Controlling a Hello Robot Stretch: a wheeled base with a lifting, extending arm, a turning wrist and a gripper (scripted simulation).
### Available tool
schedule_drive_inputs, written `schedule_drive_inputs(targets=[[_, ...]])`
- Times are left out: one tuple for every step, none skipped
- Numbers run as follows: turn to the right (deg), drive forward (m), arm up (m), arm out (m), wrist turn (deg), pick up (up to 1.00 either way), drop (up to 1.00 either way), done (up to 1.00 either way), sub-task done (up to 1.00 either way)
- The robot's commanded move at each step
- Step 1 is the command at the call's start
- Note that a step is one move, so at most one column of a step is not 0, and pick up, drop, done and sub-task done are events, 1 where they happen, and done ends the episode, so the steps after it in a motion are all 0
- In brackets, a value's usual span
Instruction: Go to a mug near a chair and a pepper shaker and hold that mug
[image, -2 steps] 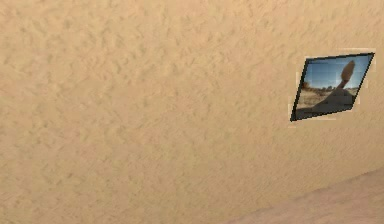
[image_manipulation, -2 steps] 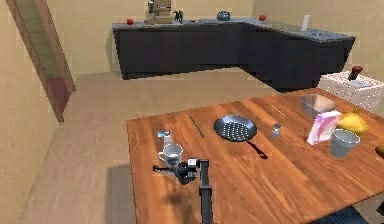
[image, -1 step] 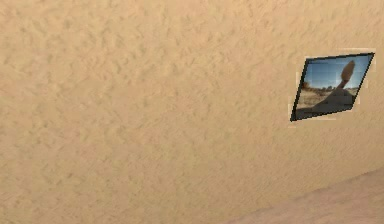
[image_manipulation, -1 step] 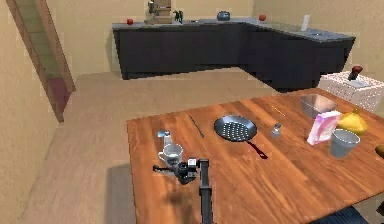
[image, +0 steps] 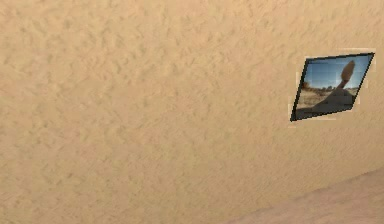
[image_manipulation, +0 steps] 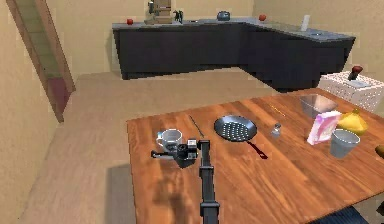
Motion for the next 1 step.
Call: schedule_drive_inputs(targets=[[0.0,0.0,0.0,0.0,0.0,0.0,0.0,1.0,0.0]])
